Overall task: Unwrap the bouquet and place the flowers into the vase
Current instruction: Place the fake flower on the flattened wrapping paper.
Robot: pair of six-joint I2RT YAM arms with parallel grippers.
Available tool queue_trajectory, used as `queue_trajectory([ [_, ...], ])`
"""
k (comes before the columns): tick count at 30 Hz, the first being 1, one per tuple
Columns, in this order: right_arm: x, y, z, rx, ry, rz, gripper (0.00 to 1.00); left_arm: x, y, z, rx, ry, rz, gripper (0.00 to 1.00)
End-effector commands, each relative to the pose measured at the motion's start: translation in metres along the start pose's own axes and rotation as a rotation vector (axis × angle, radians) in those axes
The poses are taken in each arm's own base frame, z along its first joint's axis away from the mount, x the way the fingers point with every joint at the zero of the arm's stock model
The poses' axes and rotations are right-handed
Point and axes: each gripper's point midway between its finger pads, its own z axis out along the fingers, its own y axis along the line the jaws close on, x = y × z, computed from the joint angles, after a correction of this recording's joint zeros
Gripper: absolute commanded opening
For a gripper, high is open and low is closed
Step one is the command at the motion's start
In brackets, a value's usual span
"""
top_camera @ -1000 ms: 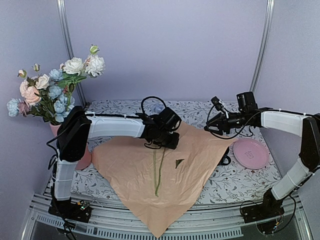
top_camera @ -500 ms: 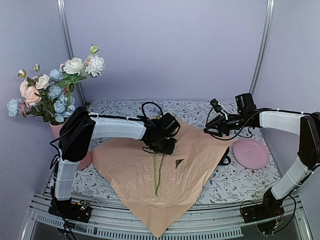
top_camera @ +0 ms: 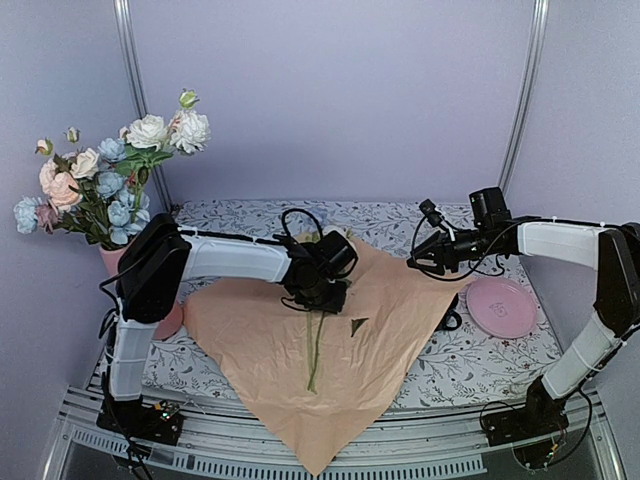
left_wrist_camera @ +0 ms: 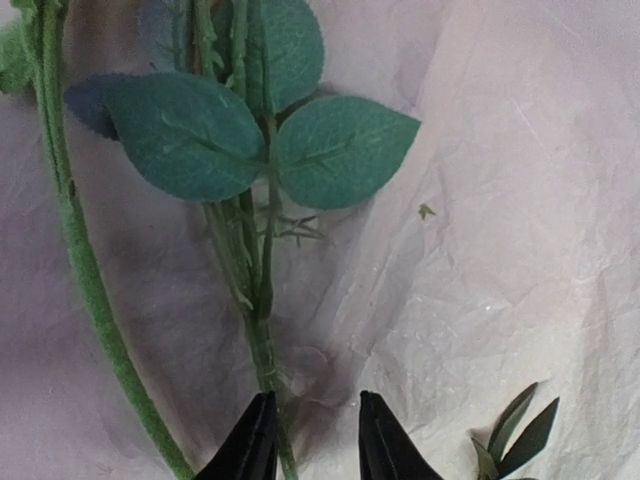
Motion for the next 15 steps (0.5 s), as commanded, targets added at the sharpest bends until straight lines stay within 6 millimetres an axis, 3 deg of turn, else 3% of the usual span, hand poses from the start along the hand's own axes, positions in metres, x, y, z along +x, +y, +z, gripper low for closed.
queue_trajectory([
  [1,-0.008,0.001,-0.001,-0.019,-0.013,-0.018,0.55,-0.017,-0.004,-0.035,0.019,-0.058,-0.012,0.34],
  [6,-0.007,0.001,0.000,-0.027,-0.011,-0.012,0.55,-0.020,-0.004,-0.054,0.045,-0.074,-0.020,0.34],
  [15,-0.007,0.001,0.000,-0.029,-0.008,-0.014,0.55,0.001,0.006,-0.033,0.016,0.011,-0.023,0.32],
])
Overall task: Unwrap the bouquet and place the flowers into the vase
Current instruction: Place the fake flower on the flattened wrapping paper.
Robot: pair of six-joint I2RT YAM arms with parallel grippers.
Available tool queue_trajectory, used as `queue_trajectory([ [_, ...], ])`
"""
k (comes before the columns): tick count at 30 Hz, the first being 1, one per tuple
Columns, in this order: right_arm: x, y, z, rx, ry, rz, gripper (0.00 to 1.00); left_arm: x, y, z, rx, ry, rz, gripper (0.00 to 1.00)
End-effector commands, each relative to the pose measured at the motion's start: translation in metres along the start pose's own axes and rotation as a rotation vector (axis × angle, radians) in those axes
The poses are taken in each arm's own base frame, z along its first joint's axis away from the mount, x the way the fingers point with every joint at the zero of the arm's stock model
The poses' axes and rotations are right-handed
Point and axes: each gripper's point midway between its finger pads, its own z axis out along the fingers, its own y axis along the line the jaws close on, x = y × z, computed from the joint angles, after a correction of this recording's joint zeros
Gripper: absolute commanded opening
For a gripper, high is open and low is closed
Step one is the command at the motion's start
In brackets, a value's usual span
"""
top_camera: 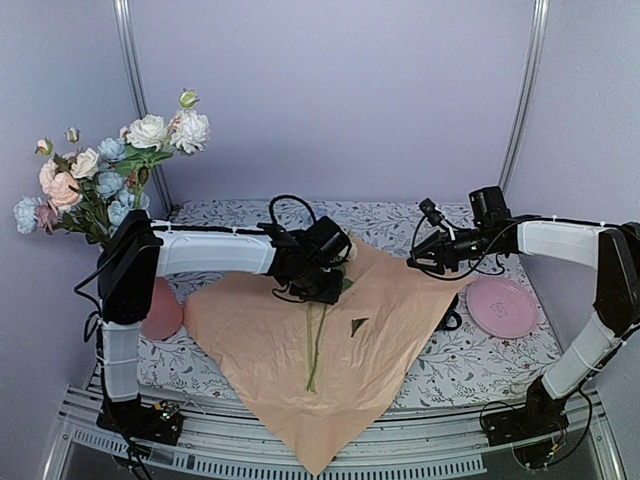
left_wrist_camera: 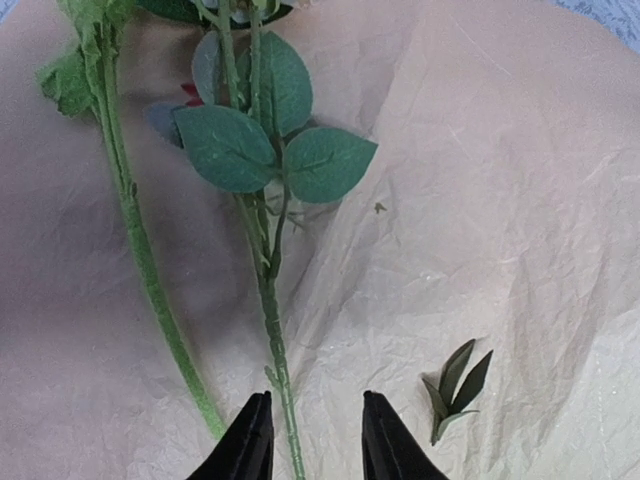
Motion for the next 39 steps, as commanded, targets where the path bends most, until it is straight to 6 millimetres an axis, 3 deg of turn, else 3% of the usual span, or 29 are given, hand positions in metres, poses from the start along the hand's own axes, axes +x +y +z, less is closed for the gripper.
queue_trajectory([
  [1,-0.005,-0.001,0.000,-0.015,-0.008,-0.014,0.55,0.017,0.011,0.013,-0.033,0.065,-0.006,0.32],
  [15,-0.003,-0.001,0.002,-0.028,0.001,-0.011,0.55,0.037,0.014,0.034,-0.034,0.125,-0.002,0.33],
  [39,-0.004,-0.001,0.001,-0.026,0.003,-0.015,0.55,0.042,0.022,0.046,-0.046,0.186,-0.008,0.11],
])
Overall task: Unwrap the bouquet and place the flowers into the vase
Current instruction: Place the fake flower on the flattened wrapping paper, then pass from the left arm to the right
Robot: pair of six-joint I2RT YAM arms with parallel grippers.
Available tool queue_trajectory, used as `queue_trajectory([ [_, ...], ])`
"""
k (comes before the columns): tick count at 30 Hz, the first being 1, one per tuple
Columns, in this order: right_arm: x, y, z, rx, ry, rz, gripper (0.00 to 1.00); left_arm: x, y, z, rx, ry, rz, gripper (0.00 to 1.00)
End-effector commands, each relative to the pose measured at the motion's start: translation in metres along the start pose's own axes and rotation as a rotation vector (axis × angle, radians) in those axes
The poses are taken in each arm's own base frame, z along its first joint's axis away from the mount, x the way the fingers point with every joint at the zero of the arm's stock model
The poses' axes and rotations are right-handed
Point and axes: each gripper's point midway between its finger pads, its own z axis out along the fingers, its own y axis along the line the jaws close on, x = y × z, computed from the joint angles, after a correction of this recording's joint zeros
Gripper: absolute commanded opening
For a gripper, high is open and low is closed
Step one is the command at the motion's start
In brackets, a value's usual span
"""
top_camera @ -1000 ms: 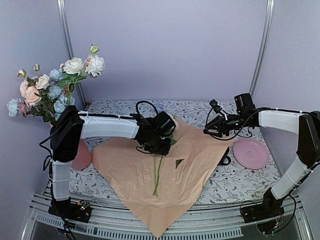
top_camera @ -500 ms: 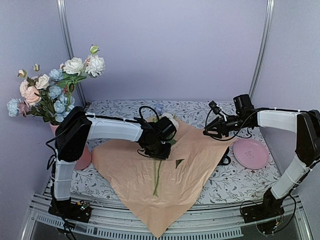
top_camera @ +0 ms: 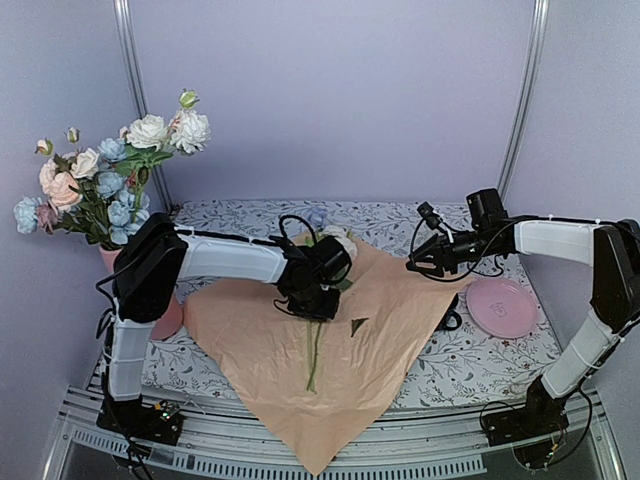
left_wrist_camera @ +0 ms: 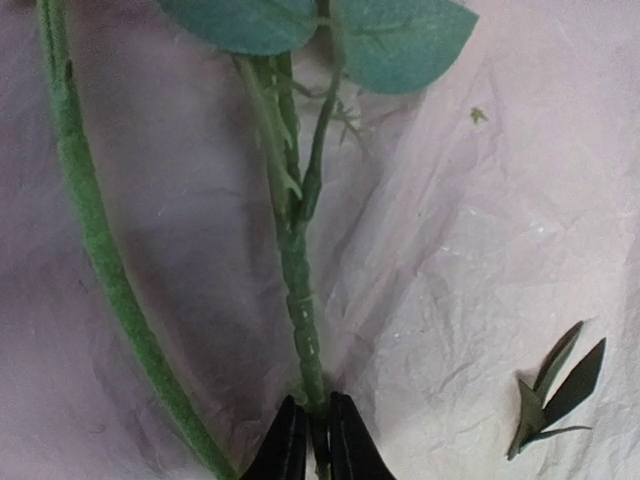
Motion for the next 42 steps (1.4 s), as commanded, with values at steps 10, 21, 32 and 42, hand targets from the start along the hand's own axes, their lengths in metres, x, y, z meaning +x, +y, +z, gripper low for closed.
queue_trajectory([
  [10,-0.024,0.007,-0.013,0.019,-0.030,-0.079,0.55,-0.015,-0.001,-0.010,0.060,0.004,-0.031,0.00],
  [21,-0.044,0.006,-0.018,0.032,-0.054,-0.068,0.55,-0.117,-0.083,-0.085,0.382,-0.300,0.010,0.00],
  [32,-0.138,0.026,-0.053,0.043,-0.202,-0.148,0.59,-0.197,-0.144,-0.224,0.702,-0.763,0.191,0.00],
  [42,-0.143,0.060,-0.043,-0.241,-0.246,-0.044,0.62,-0.207,-0.139,-0.291,0.832,-1.028,0.147,0.00],
])
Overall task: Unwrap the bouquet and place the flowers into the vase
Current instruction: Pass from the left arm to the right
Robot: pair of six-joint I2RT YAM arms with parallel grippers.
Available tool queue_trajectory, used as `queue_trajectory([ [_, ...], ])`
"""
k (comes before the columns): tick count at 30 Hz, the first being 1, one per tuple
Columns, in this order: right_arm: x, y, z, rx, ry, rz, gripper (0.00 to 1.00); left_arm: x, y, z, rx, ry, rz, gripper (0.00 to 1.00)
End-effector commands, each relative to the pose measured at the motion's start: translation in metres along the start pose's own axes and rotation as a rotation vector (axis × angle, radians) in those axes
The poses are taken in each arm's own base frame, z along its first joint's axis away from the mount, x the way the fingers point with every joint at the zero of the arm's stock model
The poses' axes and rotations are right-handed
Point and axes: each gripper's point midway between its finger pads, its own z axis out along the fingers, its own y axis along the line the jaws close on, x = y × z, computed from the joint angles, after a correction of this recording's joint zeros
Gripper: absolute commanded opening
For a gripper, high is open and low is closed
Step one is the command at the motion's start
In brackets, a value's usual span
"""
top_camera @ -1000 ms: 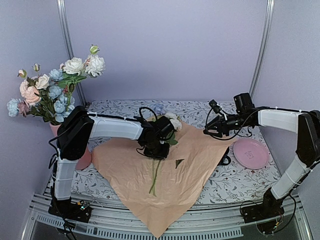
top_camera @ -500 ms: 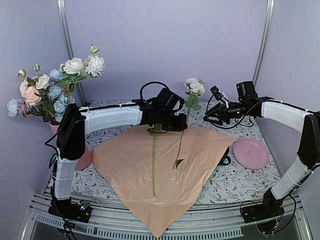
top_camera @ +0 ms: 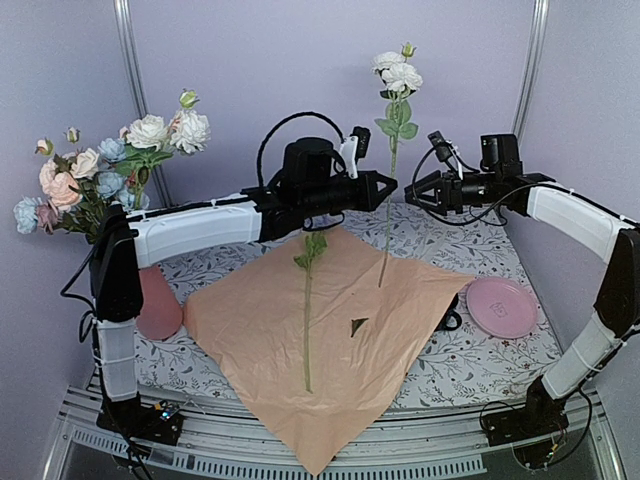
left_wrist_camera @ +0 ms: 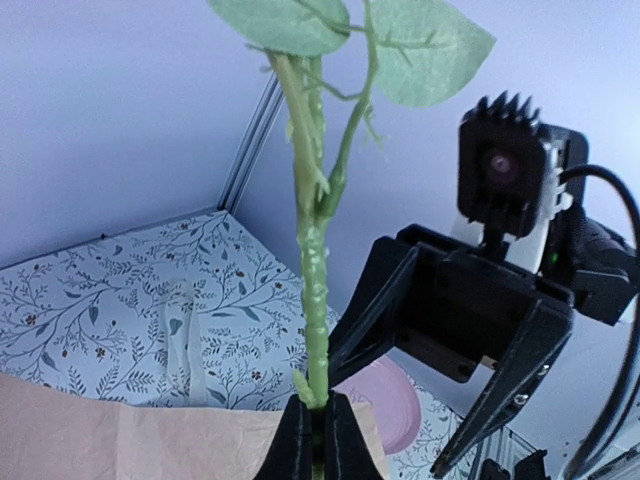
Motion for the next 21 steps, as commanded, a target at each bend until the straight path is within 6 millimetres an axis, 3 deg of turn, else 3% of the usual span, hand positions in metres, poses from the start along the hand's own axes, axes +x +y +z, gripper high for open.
queue_trajectory([
  [1,0.002,0.019,0.009,-0.131,-0.010,0.047,0.62,-0.046,-0.021,-0.020,0.092,-0.204,0.025,0.00],
  [4,0.011,0.023,0.020,-0.147,0.009,0.058,0.60,-0.062,-0.033,-0.034,0.134,-0.253,0.019,0.00],
  [11,0.022,0.041,0.042,-0.200,0.045,0.061,0.47,-0.065,-0.038,-0.036,0.160,-0.269,0.011,0.00],
  [18,0.033,0.040,0.048,-0.190,0.051,0.071,0.00,-0.065,-0.032,-0.042,0.131,-0.287,0.006,0.00],
  [19,0.034,0.041,0.048,-0.189,0.052,0.065,0.00,-0.065,-0.032,-0.043,0.129,-0.288,0.010,0.03],
  [21,0.037,0.043,0.049,-0.187,0.058,0.058,0.00,-0.066,-0.029,-0.044,0.112,-0.297,0.016,0.25],
])
